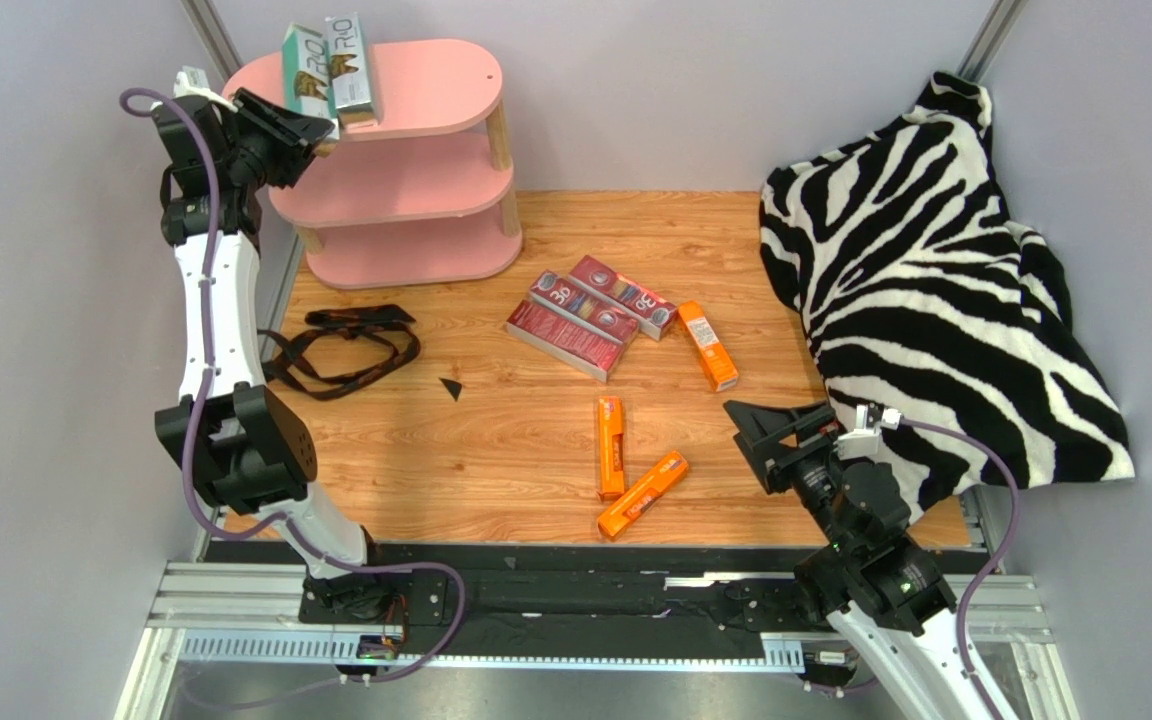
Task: Place and organize the toothpastes onto the shelf
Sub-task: Place the toothpaste on the shelf.
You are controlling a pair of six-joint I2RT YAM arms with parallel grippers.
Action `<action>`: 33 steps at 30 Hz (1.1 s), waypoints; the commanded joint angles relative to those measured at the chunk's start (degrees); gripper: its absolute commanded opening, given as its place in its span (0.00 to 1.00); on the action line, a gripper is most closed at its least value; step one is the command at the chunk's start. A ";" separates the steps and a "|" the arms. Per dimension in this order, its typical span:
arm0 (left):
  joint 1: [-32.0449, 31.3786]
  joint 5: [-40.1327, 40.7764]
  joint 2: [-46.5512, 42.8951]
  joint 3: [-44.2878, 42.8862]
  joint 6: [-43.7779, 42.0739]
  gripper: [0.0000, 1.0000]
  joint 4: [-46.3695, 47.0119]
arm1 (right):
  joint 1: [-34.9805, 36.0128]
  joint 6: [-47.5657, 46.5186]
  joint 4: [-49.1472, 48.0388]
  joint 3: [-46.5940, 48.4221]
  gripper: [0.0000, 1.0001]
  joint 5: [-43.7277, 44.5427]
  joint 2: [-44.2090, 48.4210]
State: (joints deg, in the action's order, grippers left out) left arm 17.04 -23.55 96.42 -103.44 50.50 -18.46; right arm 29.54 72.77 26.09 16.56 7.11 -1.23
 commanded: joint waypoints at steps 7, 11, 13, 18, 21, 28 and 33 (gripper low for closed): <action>0.63 -2.11 1.31 -5.20 0.04 0.53 2.99 | -0.01 -0.18 -0.86 -1.53 1.00 -0.96 0.71; 0.54 -1.76 0.96 -4.49 0.04 0.58 3.08 | -0.01 -0.09 -1.04 -1.62 1.00 -1.14 0.80; 0.63 -1.67 0.87 -4.67 -0.14 0.61 2.82 | -0.10 -0.09 -1.04 -1.62 1.00 -1.14 0.79; 0.54 -1.24 0.26 -4.49 -0.23 0.66 2.20 | -0.01 0.09 -1.04 -1.79 1.00 -1.31 0.80; 0.63 -0.71 -0.62 -3.44 -0.40 0.68 2.28 | -0.01 0.26 -1.13 -1.97 1.00 -1.49 0.71; 0.54 -0.44 -3.08 0.07 0.30 0.75 3.78 | -0.01 0.18 -1.21 -1.88 1.00 -1.75 0.80; 0.63 -0.53 -6.15 4.28 0.91 0.76 6.58 | -0.01 0.35 -1.48 -2.23 1.00 -1.93 0.80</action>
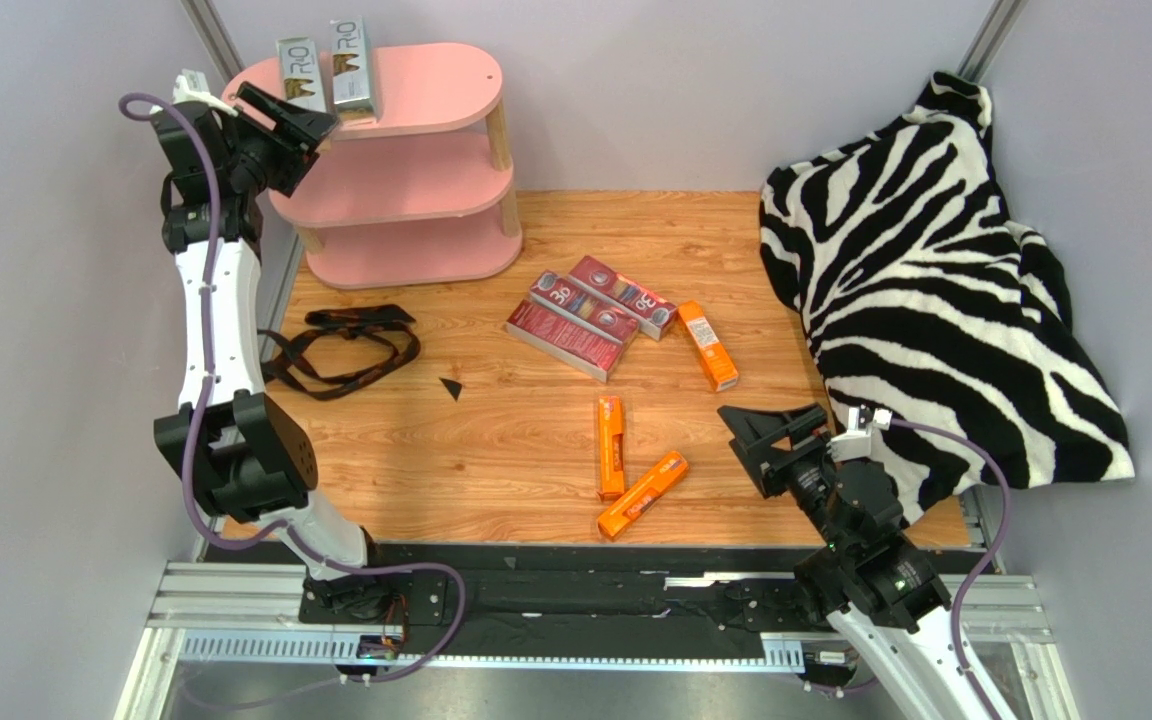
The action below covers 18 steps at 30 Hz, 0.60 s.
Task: Place and organize the toothpastes onto the shelf
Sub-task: Place the toothpaste on the shelf.
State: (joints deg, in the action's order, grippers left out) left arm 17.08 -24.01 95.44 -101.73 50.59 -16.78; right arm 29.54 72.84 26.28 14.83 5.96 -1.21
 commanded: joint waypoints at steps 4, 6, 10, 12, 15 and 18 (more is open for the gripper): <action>0.58 0.72 -7.46 5.05 0.92 0.79 6.31 | -0.01 0.46 -2.29 -0.94 1.00 -1.21 0.69; 0.50 0.89 -8.51 5.84 0.83 0.80 6.84 | -0.01 0.46 -2.11 -0.94 1.00 -1.30 0.77; 0.58 0.81 -9.65 6.46 1.18 0.82 6.49 | -0.01 0.37 -1.94 -0.77 1.00 -1.47 0.86; 0.50 0.98 -10.09 7.42 1.71 0.81 6.40 | -0.01 0.46 -2.02 -0.68 1.00 -1.56 0.77; 0.58 1.77 -10.97 8.66 1.88 0.80 6.40 | -0.01 0.46 -1.94 -0.77 1.00 -1.74 0.86; 0.58 2.30 -11.24 9.01 2.14 0.73 6.14 | -0.01 0.37 -1.85 -0.59 1.00 -1.83 0.86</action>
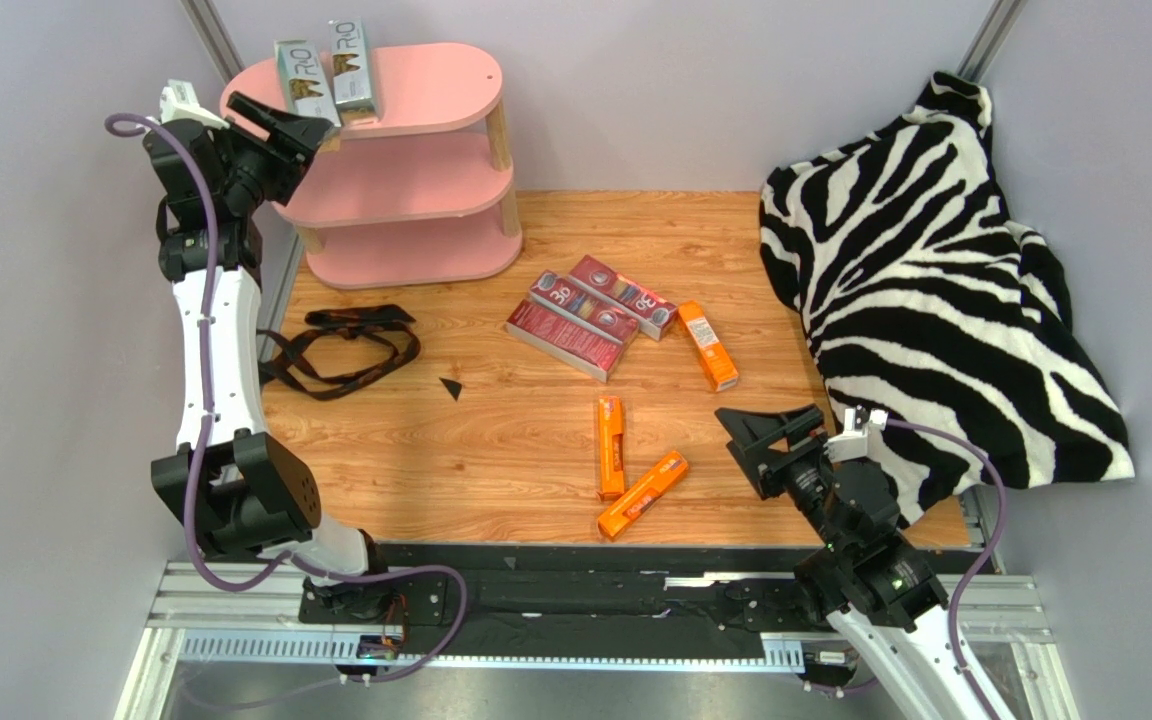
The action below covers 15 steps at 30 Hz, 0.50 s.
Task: Place and organize the toothpastes onto the shelf
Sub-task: Place the toothpaste on the shelf.
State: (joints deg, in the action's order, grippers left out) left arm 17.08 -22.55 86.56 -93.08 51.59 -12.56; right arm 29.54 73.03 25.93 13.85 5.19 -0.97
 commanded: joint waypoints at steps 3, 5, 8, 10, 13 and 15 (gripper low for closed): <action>0.67 1.19 -2.28 0.44 1.75 0.64 2.18 | -0.01 0.18 -1.06 0.30 1.00 -1.06 0.80; 0.67 1.28 -2.10 0.44 2.19 0.59 2.45 | -0.01 0.27 -0.97 0.39 1.00 -0.89 0.71; 0.67 2.24 -1.84 0.27 2.37 0.54 2.71 | -0.10 0.35 -0.88 0.30 1.00 -0.97 0.80; 0.76 2.42 -1.40 0.09 2.55 0.54 2.80 | 0.08 0.35 -0.71 0.04 1.00 -0.97 0.71; 1.02 2.51 -0.79 -0.26 3.07 0.54 3.06 | -0.01 0.53 -0.80 -0.13 1.00 -0.88 0.71; 1.20 2.42 -0.43 -0.53 3.25 0.54 2.89 | -0.01 0.44 -0.97 -0.22 1.00 -0.80 0.80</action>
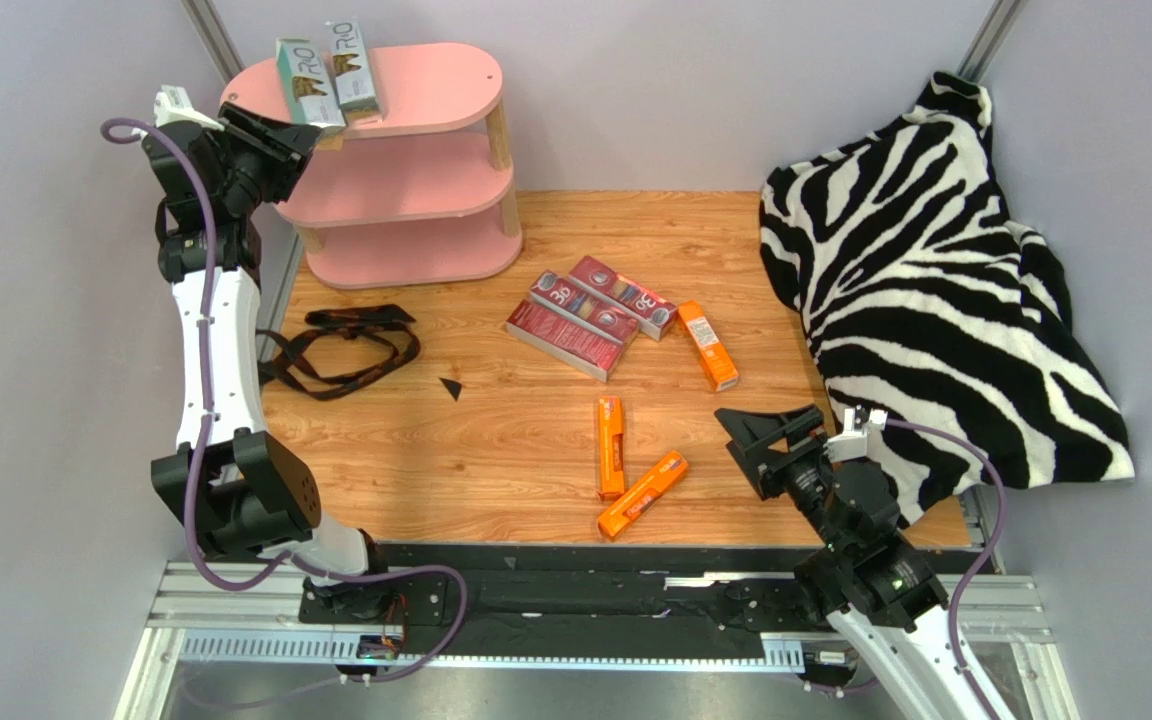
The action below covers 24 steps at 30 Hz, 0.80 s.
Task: Place and organize the toothpastes onto the shelf
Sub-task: Place the toothpaste on the shelf.
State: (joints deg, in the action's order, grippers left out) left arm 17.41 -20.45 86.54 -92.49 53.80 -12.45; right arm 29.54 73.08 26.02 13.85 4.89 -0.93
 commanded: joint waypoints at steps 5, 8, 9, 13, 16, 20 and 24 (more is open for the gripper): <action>1.93 0.23 1.08 -1.29 2.36 0.56 2.69 | -0.01 0.49 -1.23 -0.49 1.00 -0.49 0.75; 2.45 -0.03 2.31 -2.25 2.45 0.56 2.60 | -0.10 0.57 -1.32 -0.57 1.00 -0.40 0.75; 2.45 0.32 2.75 -2.69 2.01 0.57 1.91 | -0.01 0.57 -1.32 -0.75 1.00 -0.40 0.67; 2.54 1.20 3.10 -3.57 2.19 0.59 2.08 | -0.01 0.84 -1.59 -1.01 1.00 -0.40 0.75; 2.46 1.29 4.42 -5.76 1.57 0.60 1.03 | -0.10 0.93 -1.76 -1.10 1.00 -0.49 0.67; 2.46 1.55 5.48 -7.27 1.13 0.60 0.58 | -0.01 0.93 -1.59 -1.10 1.00 -0.58 0.67; 2.46 1.29 6.09 -7.27 1.40 0.60 0.85 | -0.01 0.93 -1.24 -1.01 1.00 -0.58 0.75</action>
State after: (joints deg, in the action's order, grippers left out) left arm 19.40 -19.31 92.07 -97.34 55.33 -12.56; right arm 29.54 73.67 25.93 12.88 4.86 -0.91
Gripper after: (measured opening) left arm 0.600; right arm 0.998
